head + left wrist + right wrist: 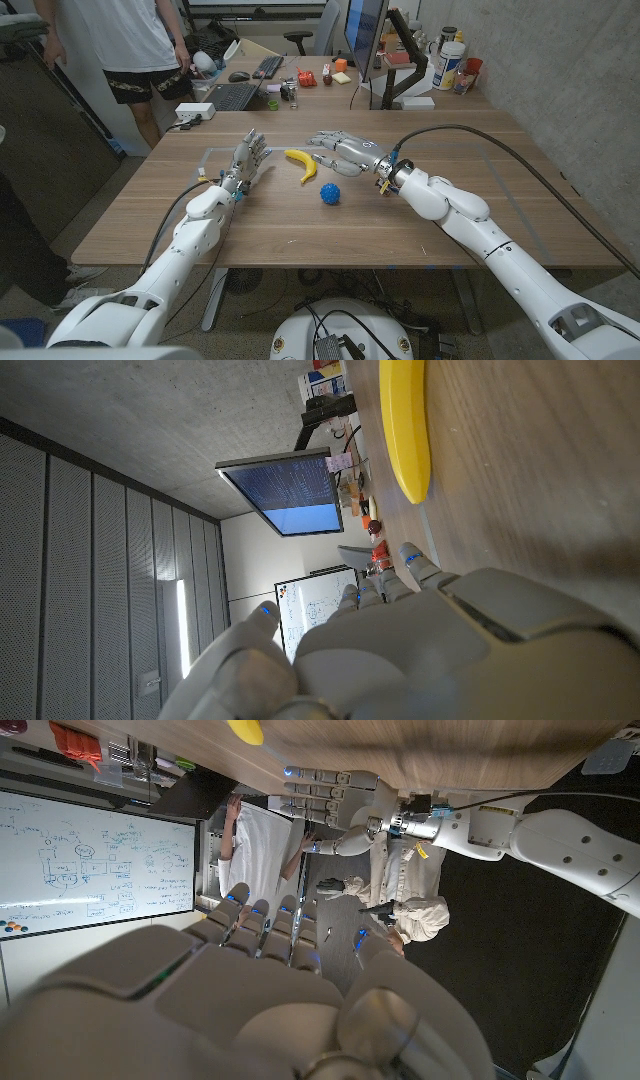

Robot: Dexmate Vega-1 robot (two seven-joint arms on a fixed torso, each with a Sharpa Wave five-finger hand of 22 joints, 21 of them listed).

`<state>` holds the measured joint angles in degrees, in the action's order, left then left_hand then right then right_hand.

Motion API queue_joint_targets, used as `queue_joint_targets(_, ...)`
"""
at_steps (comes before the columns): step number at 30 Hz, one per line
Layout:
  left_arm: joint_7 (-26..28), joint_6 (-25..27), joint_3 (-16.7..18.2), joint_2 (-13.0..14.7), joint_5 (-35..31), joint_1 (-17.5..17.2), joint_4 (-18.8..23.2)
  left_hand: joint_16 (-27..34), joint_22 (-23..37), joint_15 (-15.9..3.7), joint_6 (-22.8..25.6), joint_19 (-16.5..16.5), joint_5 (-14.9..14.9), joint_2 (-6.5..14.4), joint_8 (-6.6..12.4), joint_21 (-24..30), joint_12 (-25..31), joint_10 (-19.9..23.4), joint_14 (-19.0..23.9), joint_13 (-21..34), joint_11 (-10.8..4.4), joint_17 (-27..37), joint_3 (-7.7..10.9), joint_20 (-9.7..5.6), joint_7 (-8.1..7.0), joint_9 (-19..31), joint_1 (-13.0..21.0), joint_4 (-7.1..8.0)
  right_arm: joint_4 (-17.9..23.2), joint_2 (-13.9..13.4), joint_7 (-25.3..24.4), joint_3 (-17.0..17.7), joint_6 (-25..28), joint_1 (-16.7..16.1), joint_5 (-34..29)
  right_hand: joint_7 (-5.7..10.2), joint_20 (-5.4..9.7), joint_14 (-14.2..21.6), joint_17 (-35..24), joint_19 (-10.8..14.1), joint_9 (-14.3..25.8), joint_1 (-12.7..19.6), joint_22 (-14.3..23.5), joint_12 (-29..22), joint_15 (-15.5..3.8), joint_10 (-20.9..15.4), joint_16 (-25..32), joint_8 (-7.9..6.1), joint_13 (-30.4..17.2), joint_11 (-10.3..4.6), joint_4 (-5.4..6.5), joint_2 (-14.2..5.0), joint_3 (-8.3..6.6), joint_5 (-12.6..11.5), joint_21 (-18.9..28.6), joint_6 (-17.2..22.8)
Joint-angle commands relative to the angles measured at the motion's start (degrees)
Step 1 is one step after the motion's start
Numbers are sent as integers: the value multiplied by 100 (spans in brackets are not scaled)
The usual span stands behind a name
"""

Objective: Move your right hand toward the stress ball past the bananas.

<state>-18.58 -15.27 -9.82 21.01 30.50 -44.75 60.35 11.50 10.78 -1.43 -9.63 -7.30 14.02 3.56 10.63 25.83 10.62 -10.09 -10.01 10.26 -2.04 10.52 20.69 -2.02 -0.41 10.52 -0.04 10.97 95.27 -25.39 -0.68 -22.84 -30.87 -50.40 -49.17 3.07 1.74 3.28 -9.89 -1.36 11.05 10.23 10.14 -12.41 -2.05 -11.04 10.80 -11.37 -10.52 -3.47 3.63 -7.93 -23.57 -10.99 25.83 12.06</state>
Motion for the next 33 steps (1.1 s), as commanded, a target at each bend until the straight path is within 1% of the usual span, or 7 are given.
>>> queue_joint_targets(1, -340, -81, 23, 101, 53, 72, -99, 10, 33, 37, -272, 23, 59, 676, 37, -1, 26, -7, -106, 26, 29, 24, -14, -129, -38, 26, 18, 15, 59, 48, -69, -172, 306, -35, -199, 3, 578, -9, -12, 33, 28, 59, 10, 4, -318, 39, -8, 30, -20, 6, -38, -139, -8, 8, -15, -27)
queue_joint_targets(13, -353, -18, -12, 156, 17, 32, 49, 10, 33, 33, -273, 26, 59, 676, 36, -6, 27, -8, -107, 27, 33, 24, -15, -134, -42, 26, 18, 14, -9, -48, -76, -200, 357, 9, -135, 4, 567, -5, -19, 57, 30, 47, 10, 4, -308, 36, -2, 32, -21, 15, -31, -124, 18, 12, -29, -49)
queue_joint_targets(19, -306, -66, -58, 102, -26, 90, 19, 9, 33, 33, -274, 23, 60, 676, 36, -11, 27, -9, -110, 27, 28, 24, -15, -130, -37, 26, 19, 14, -197, -90, -168, -228, 208, 127, -83, 4, 567, -2, -23, 61, 30, 37, 11, 3, -309, 34, 2, 29, -21, 14, -23, -121, 33, 13, -38, -49)
queue_joint_targets(23, -233, -78, -62, 96, -43, 77, 93, 9, 34, 37, -271, 25, 60, 677, 37, -12, 29, -8, -110, 27, 28, 24, -15, -129, -36, 26, 19, 14, -446, -89, -227, -272, 50, 323, -37, 9, 563, -2, -25, 69, 30, 32, 11, 4, -310, 35, 3, 26, -22, 17, -18, -122, 39, 13, -42, -47)
queue_joint_targets(27, -169, -120, -82, 58, -89, 202, -36, 10, 34, 34, -269, 26, 60, 677, 38, -15, 30, -4, -107, 27, 28, 24, -15, -132, -39, 26, 19, 14, -637, -62, -304, -296, -56, 450, 20, 13, 564, -4, -27, 69, 31, 28, 11, 3, -308, 34, 4, 25, -22, 11, -13, -127, 45, 13, -48, -49)
queue_joint_targets(33, -234, -125, -145, -31, -78, 310, -208, 8, 34, 37, -278, 22, 61, 676, 34, -19, 28, -13, -112, 27, 35, 24, -16, -132, -36, 26, 18, 15, -742, -72, -278, -321, -77, 477, 65, 13, 564, -8, -29, 70, 31, 23, 12, 5, -309, 36, 4, 23, -22, 9, -6, -133, 52, 13, -59, -50)
